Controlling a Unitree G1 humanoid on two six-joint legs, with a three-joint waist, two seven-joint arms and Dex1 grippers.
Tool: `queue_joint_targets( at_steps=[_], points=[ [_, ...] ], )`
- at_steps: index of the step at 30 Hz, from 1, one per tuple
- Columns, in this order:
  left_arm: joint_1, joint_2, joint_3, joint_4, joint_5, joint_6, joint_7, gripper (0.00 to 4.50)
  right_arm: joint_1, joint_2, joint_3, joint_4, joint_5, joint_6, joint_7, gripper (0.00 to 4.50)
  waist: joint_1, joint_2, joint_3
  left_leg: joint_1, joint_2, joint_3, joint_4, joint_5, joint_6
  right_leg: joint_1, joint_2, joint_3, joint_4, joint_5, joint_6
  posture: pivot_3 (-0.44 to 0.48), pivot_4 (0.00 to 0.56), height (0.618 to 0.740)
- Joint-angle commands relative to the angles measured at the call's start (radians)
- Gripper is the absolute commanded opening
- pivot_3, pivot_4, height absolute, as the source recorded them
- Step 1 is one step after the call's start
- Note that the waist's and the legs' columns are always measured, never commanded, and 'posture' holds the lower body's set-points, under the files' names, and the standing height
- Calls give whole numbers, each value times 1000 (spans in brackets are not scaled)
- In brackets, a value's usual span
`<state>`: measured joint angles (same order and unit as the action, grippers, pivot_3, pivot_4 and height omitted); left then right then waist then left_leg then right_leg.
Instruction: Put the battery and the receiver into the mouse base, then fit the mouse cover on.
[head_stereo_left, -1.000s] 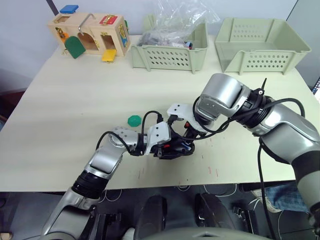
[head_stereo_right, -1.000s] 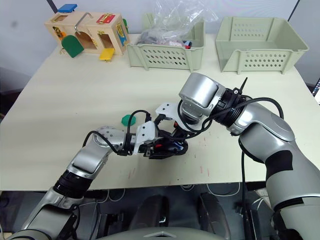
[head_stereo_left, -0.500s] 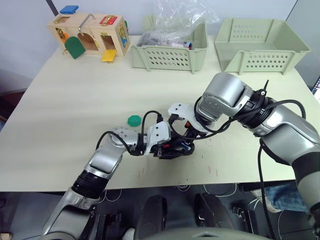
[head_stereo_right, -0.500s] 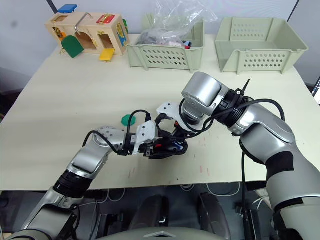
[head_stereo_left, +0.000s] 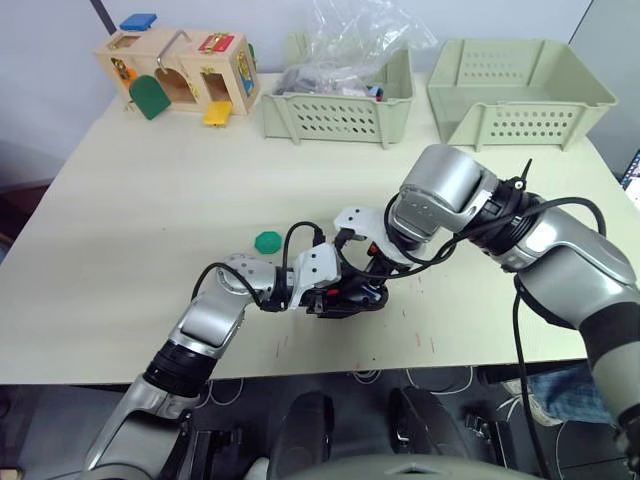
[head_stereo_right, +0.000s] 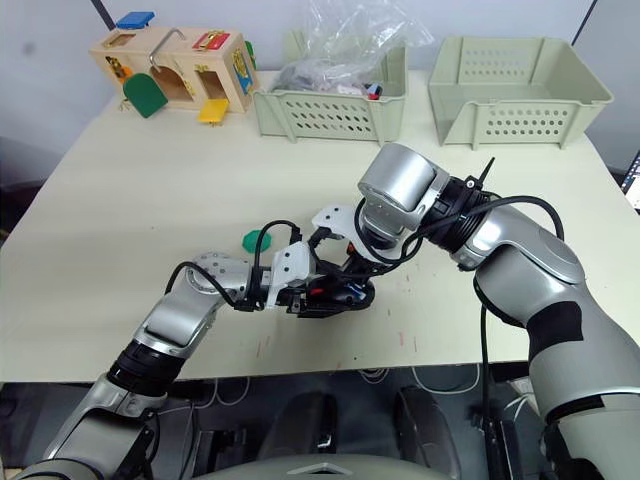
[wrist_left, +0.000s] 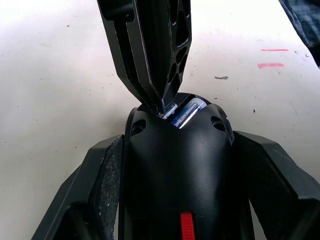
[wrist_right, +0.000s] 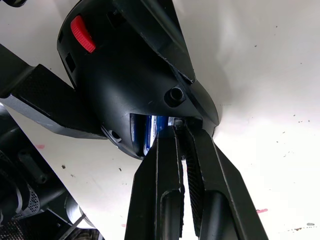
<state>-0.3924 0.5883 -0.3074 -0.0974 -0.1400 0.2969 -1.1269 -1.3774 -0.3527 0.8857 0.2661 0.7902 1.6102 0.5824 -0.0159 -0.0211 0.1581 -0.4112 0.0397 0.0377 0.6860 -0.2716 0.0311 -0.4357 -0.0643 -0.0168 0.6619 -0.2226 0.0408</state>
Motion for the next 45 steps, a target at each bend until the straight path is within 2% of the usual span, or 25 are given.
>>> queue_joint_targets(
  at_steps=[1,9,10,13,19,29,37,40,44,45],
  points=[
    [4,-14,-19,-9,9,-6,12,2915,18,26,17,1,-1,4,-3,0,0,0,0,1,0,0,0,0,0,1,0,0,0,0,0,0,150,740],
    [-3,-17,-21,-6,10,-5,11,2915,3,25,8,-2,-8,4,5,0,0,0,0,1,0,0,0,0,0,1,0,0,0,0,0,0,150,740],
    [-4,-17,-21,-3,11,-6,10,2915,-3,27,2,1,-9,4,5,762,0,0,0,1,0,0,0,0,0,1,0,0,0,0,0,0,150,740],
    [-10,-16,-21,6,14,-11,6,2915,-18,29,-15,15,-16,4,5,1735,1,0,0,0,0,0,0,0,0,1,0,0,-1,0,0,0,150,740],
    [-19,-19,-21,13,15,-13,5,2915,-40,12,-22,6,-24,4,25,1735,2,0,0,-1,0,-1,0,0,0,0,0,-1,-1,0,0,0,150,740],
    [-23,-19,-22,18,15,-14,7,2915,-73,-192,19,-156,29,4,117,1735,8,1,1,-4,-1,-4,0,0,0,0,-1,-5,-3,0,0,0,150,740],
    [-25,-11,-18,18,10,-13,1,2915,75,-361,-200,-377,109,4,35,1735,8,1,1,-5,-1,-6,0,0,0,0,-1,-7,-4,0,0,0,150,740],
    [-25,-6,-13,19,6,-14,-3,2915,221,-375,-373,-520,86,-9,-39,1735,7,1,1,-5,-1,-6,0,0,0,0,-2,-7,-4,0,0,0,150,740],
    [-22,3,-8,18,0,-14,-7,2915,466,-427,-526,-738,-10,-189,-118,1735,9,1,1,-5,-1,-7,0,0,0,1,-2,-8,-5,0,0,0,150,740],
    [-21,6,-8,19,0,-16,-9,2915,526,-408,-587,-768,-5,-201,-136,1735,8,1,1,-5,-1,-7,0,0,0,1,-2,-8,-4,0,0,0,150,740]
  ],
)
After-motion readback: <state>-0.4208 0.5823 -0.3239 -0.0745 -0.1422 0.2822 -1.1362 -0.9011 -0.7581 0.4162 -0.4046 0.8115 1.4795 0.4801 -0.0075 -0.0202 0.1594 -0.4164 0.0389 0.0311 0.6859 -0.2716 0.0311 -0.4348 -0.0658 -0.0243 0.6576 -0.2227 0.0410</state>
